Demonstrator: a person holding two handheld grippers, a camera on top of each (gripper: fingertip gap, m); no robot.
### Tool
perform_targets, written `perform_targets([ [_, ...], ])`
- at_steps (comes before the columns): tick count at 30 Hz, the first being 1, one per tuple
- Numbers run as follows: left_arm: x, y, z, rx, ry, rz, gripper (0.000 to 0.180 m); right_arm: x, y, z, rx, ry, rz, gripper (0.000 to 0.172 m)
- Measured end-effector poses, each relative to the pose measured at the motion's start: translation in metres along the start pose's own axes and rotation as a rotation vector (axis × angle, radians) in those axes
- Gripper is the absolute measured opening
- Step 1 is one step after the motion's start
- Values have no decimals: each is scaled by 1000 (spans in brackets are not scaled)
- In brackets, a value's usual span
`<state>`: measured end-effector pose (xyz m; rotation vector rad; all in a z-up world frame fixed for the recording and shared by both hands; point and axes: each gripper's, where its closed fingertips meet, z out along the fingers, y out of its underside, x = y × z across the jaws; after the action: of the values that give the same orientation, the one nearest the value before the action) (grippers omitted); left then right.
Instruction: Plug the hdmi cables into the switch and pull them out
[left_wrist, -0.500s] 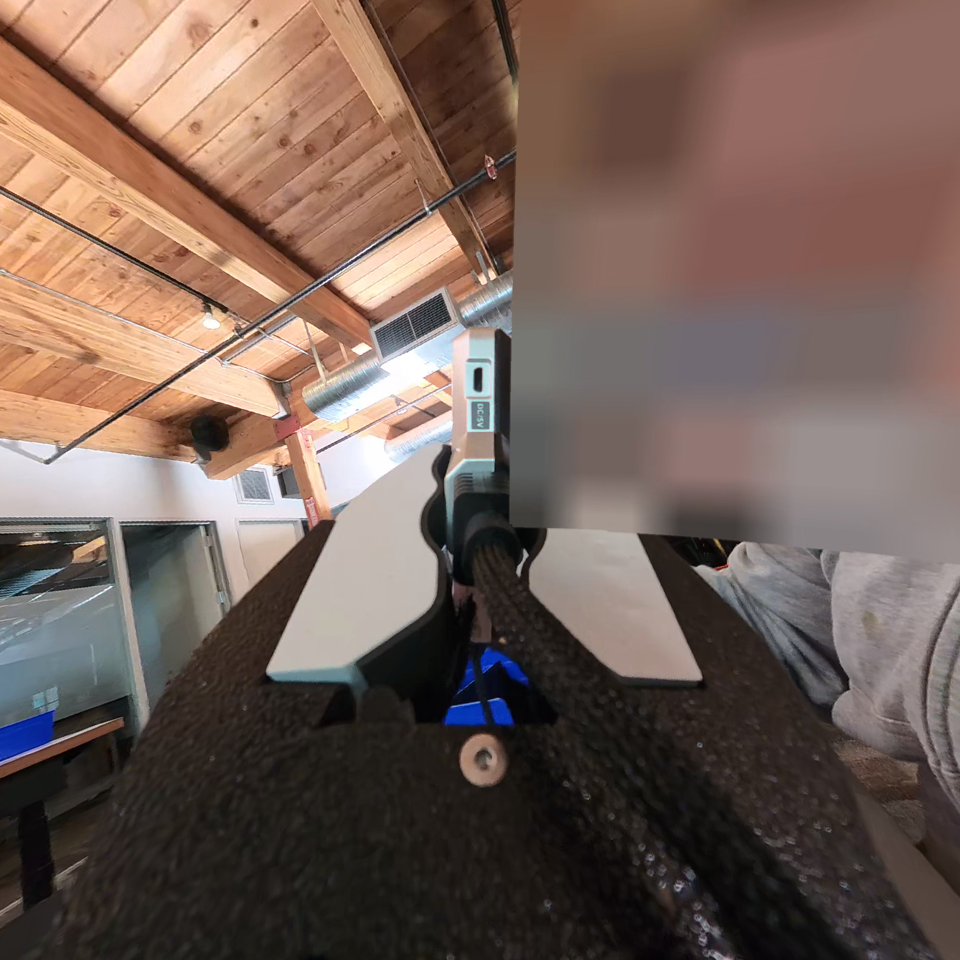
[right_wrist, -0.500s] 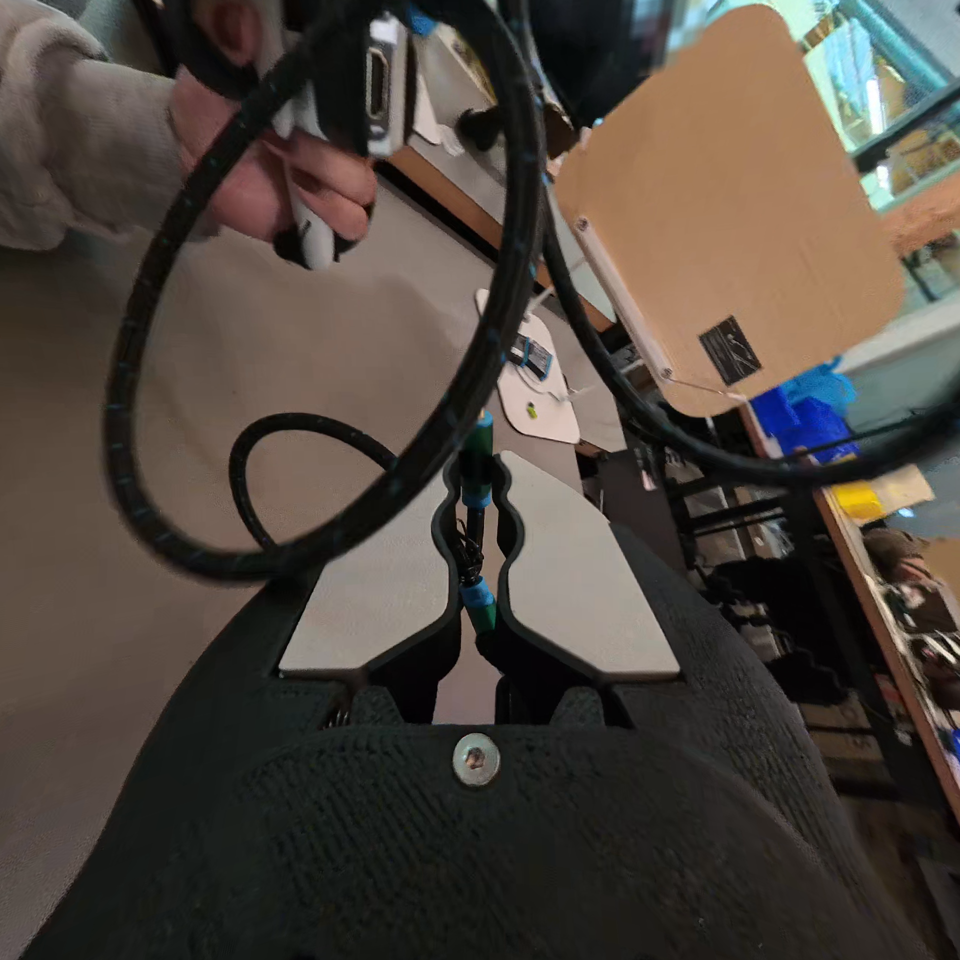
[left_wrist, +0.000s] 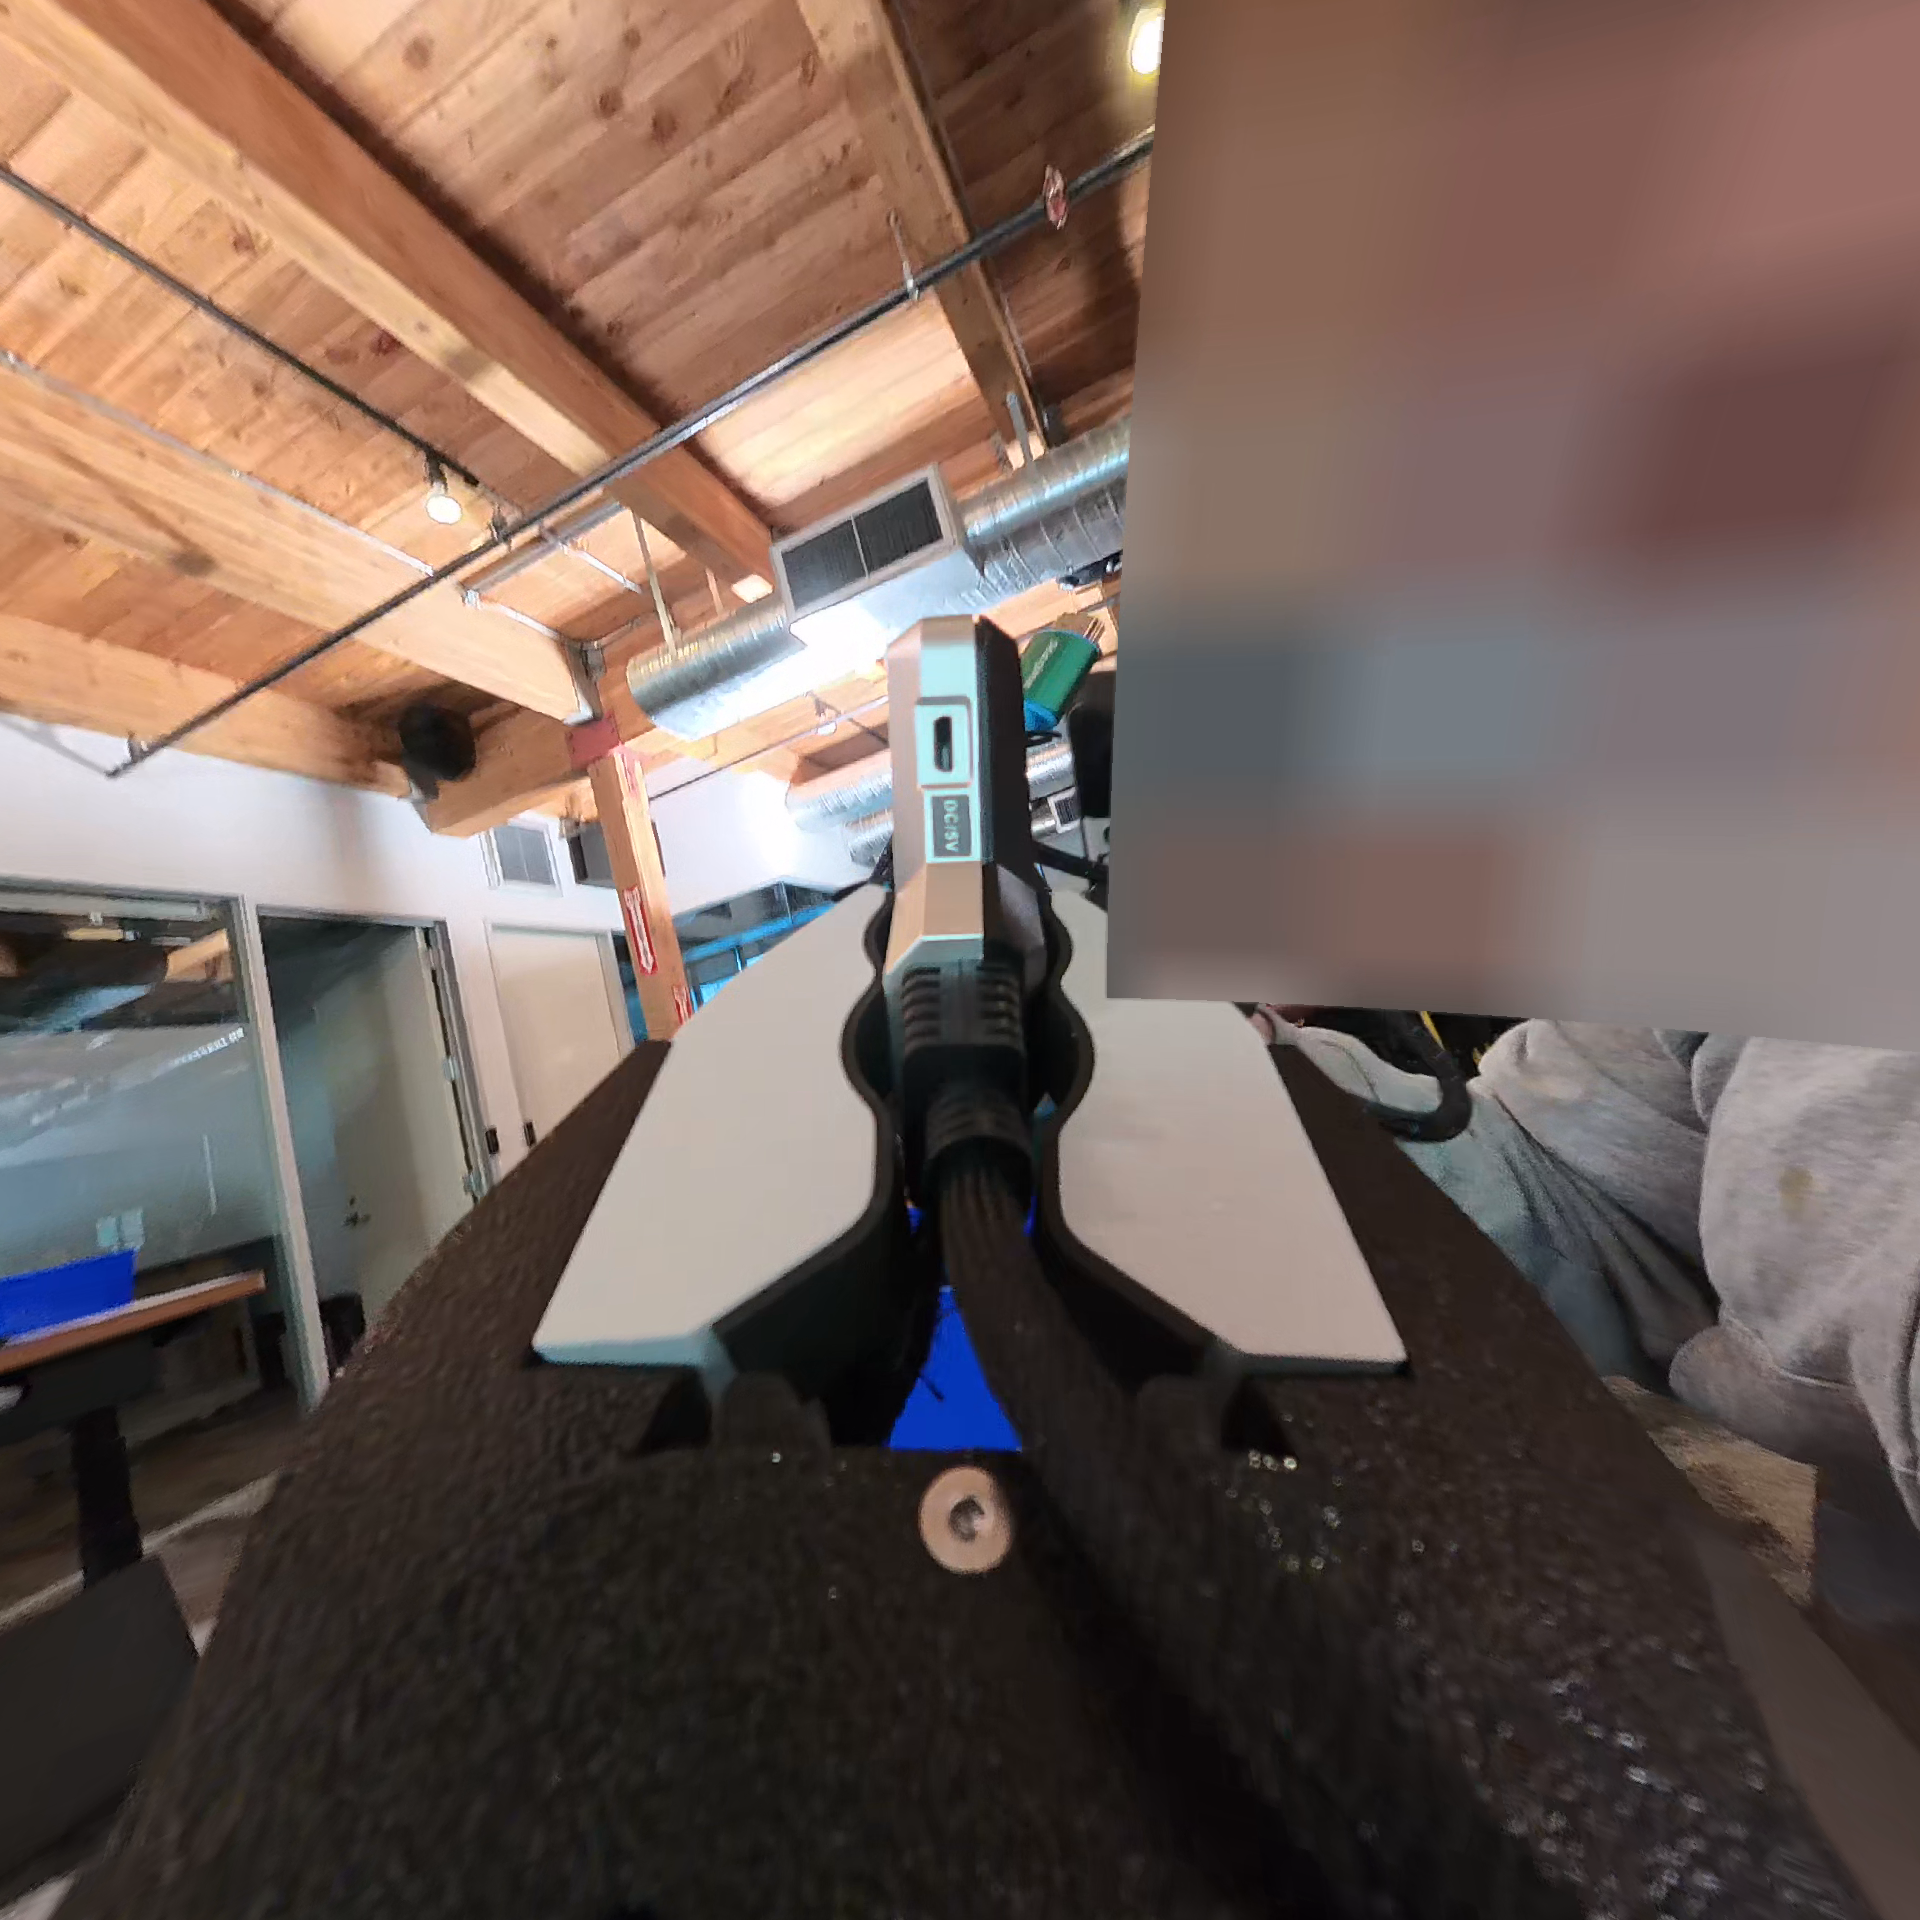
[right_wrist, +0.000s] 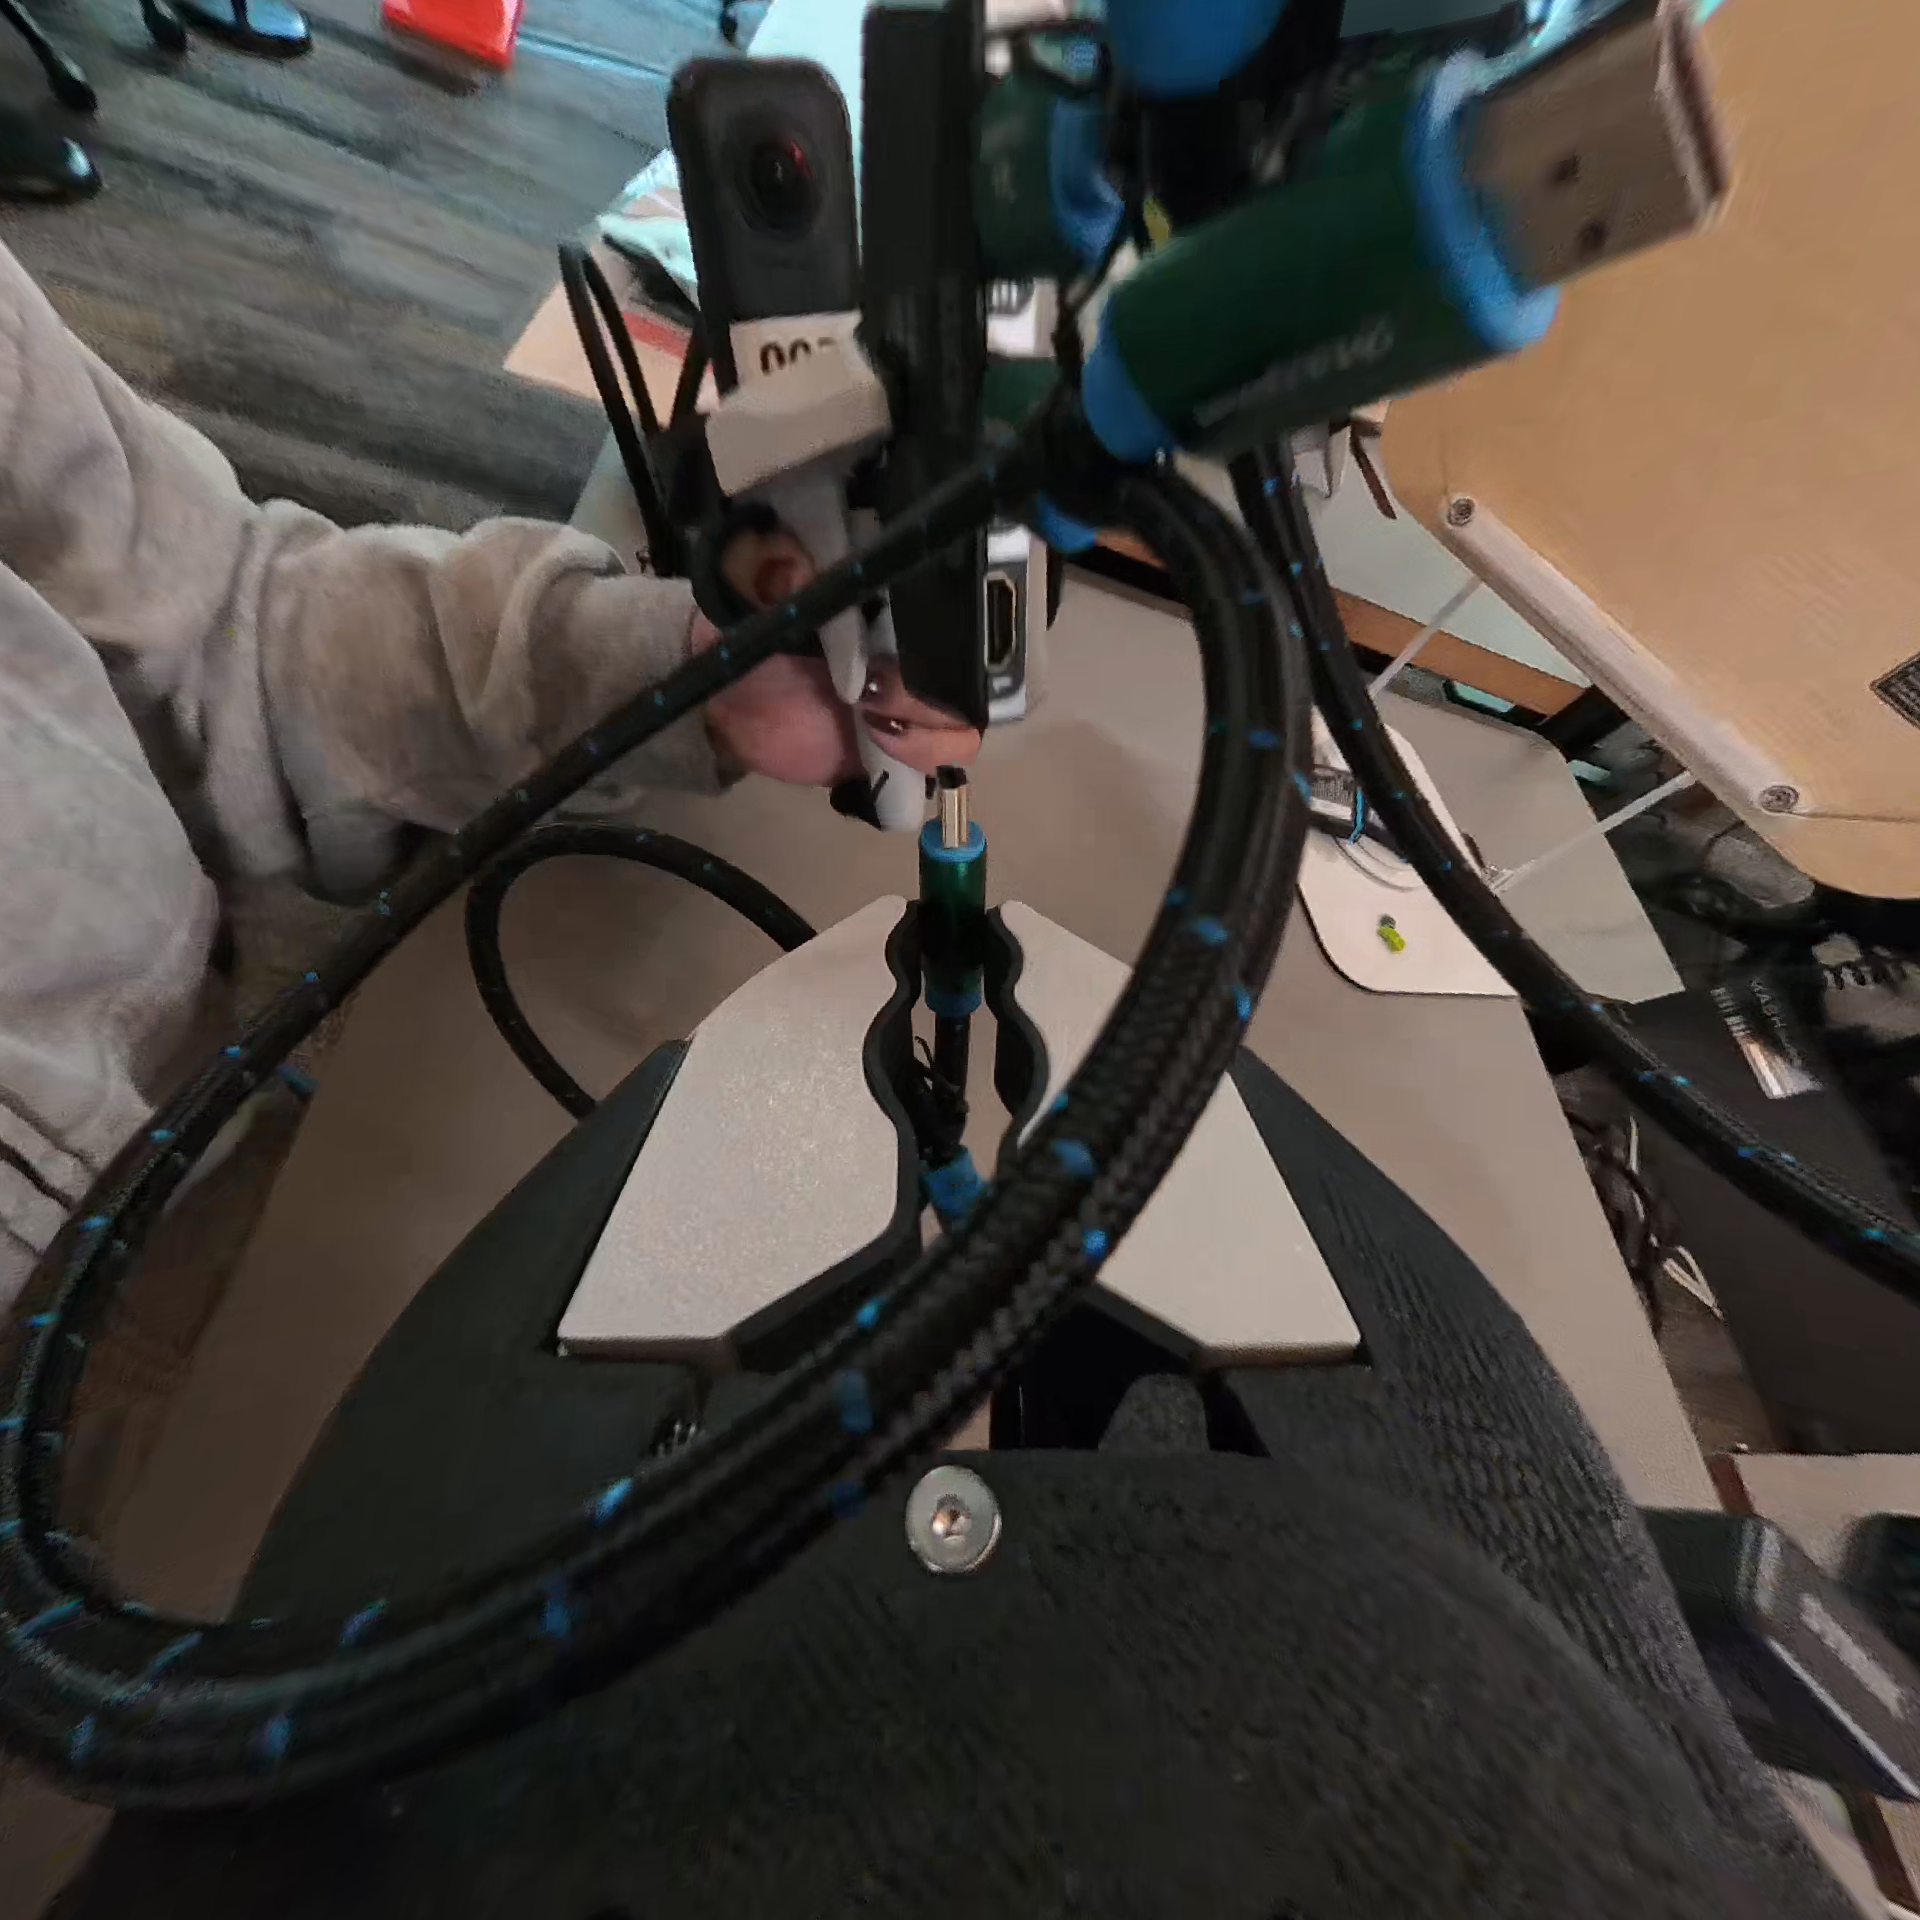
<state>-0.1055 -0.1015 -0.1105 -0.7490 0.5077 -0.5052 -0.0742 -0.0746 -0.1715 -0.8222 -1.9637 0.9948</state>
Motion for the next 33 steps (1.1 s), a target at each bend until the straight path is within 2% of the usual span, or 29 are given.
perform_targets([
  [5, 6, 22, 0, -120, 27, -61, 25, 1, 7, 6, -17, 66, -4, 9],
  [10, 11, 41, -2, -251, 24, -47, 30, -1, 17, 7, -26, 60, 25, 9],
  [18, 19, 52, -8, -382, 60, -95, 29, -5, 25, 5, -57, 46, 15, 9],
  [23, 24, 38, -4, -316, 80, 128, 25, -2, 25, 5, -57, 114, -49, 9],
  [28, 41, 16, 8, -254, 114, 370, 24, 11, 14, -5, -16, 306, -257, 9],
  [33, 66, 0, 22, -279, 176, 657, 24, 28, 7, -25, 13, 507, -440, 9],
])
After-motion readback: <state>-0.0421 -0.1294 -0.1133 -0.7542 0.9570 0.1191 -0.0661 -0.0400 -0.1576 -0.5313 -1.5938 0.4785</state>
